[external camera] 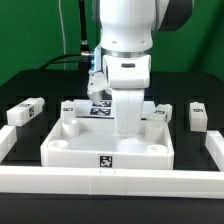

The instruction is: Assemble desk

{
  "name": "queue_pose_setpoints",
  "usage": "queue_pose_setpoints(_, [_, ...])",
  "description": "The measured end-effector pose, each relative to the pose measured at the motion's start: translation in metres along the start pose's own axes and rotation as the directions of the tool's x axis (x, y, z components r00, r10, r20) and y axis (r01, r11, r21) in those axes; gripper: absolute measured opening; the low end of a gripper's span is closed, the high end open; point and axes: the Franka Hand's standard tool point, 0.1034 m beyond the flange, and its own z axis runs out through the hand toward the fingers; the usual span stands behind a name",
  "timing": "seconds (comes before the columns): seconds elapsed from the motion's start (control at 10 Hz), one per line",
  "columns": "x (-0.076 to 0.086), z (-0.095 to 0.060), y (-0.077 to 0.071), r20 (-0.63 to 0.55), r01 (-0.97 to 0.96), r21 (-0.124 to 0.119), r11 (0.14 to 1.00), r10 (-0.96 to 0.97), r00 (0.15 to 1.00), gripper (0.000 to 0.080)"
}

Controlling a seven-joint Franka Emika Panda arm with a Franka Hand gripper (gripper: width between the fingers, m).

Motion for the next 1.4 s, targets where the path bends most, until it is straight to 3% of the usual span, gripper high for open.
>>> queue_pose_setpoints(0.2, [-0.001,-0.001,0.002,0.000,-0.003,-0.011,1.000,0.003,1.000,0.0068])
queue_pose_setpoints(0.8, [-0.001,-0.001,0.003,0.000,-0.004,-0.011,1.000,0.004,1.000,0.0068])
queue_pose_setpoints(1.1, [0.011,-0.003,0.021,-0.009,-0.006,-0.029,1.000,0.006,1.000,0.0067])
queue_pose_setpoints(1.4, [0.033,-0.004,0.035,-0.020,-0.009,-0.045,0.999,0.008,1.000,0.0067])
